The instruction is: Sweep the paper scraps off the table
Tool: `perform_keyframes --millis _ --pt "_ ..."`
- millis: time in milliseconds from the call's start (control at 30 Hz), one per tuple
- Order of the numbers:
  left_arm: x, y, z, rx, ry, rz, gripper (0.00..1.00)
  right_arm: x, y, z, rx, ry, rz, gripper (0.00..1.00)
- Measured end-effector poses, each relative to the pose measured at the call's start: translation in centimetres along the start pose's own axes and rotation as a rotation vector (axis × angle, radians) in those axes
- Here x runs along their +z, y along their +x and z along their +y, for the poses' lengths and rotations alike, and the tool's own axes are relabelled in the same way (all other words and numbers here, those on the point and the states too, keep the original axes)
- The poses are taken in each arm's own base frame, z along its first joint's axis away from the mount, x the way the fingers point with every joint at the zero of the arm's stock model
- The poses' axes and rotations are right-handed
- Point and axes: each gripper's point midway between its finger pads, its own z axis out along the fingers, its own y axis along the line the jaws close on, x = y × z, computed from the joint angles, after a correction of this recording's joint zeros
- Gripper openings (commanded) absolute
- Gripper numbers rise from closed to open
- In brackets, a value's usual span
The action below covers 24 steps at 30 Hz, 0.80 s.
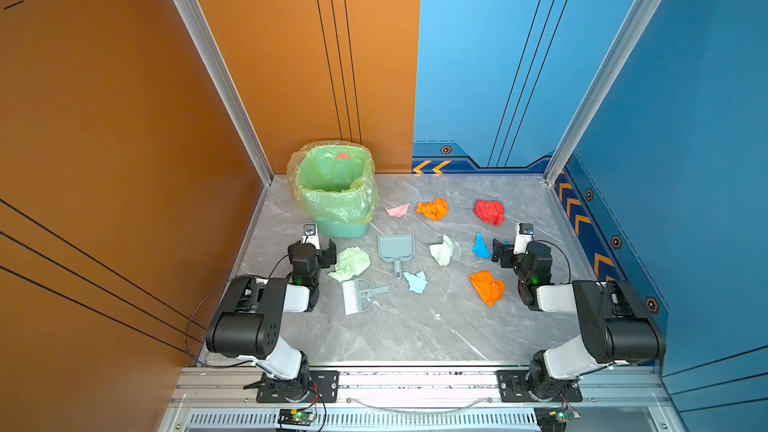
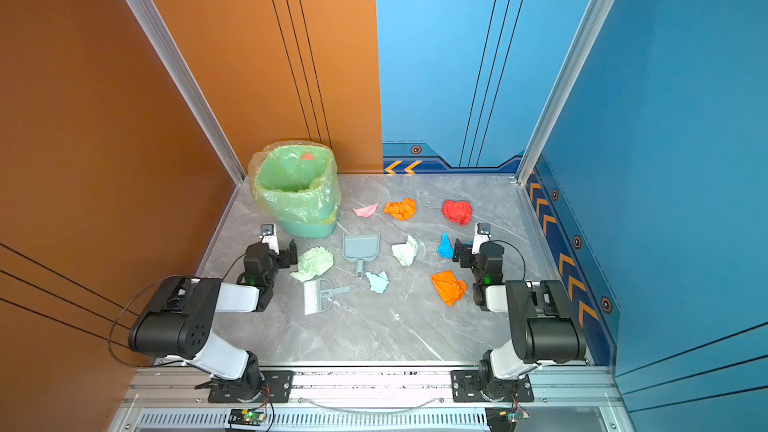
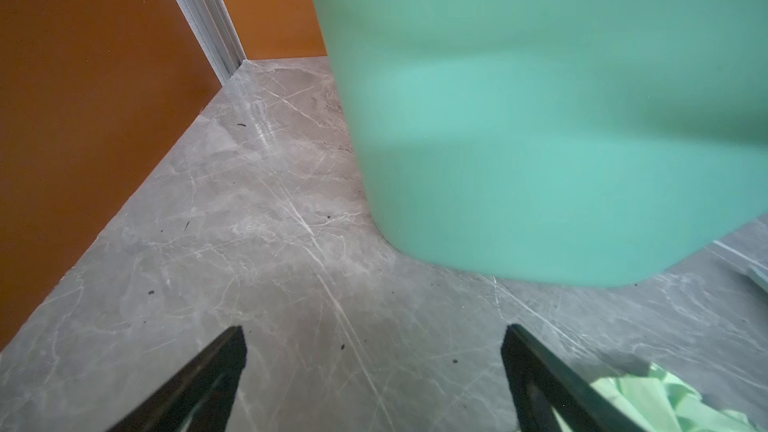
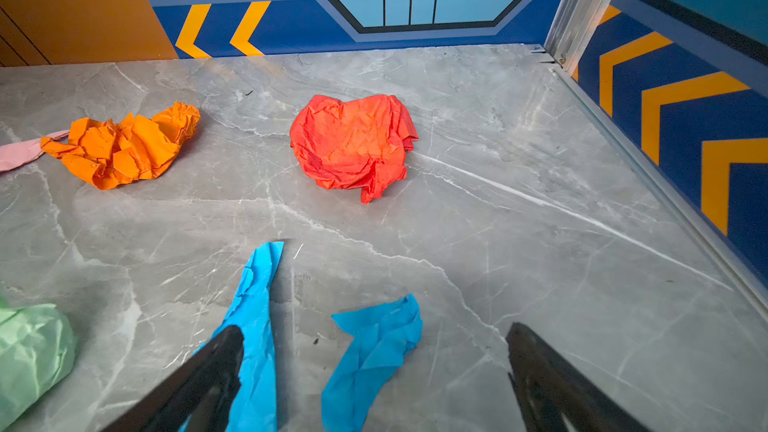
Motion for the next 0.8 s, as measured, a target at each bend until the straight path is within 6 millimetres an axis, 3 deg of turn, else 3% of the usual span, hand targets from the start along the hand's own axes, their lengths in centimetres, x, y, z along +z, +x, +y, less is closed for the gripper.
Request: perform_keyframes --millis 800 --pt "0.06 0.03 0.07 -0.008 0.014 0.001 0.98 0.0 0.0 0.0 0.0 0.0 0.0 1.0"
